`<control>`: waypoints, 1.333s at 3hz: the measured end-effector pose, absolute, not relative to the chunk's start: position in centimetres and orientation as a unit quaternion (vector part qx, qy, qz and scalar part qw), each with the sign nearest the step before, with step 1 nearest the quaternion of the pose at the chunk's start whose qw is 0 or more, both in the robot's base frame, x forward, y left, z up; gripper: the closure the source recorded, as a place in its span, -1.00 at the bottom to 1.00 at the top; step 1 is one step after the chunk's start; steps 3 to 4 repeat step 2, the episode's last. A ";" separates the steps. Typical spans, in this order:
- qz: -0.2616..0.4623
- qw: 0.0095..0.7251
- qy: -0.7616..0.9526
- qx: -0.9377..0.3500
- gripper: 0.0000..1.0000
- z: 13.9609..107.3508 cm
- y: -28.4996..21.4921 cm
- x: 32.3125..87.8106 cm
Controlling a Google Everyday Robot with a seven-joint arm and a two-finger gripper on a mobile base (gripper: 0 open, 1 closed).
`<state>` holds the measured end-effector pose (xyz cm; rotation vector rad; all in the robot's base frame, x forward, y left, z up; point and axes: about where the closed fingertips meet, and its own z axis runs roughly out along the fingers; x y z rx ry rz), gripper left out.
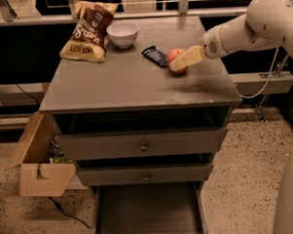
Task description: Pick apple from bottom drawer and place on counter
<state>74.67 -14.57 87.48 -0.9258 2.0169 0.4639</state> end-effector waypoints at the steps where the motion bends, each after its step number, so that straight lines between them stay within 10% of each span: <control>1: 0.175 0.472 0.797 -0.332 -1.00 90.9 -18.3 72.1; 4: 0.159 0.537 0.781 -0.278 -1.00 94.1 -24.4 69.0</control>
Offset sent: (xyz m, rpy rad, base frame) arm -0.1003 -0.1855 0.1102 0.2175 -0.3363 -0.3391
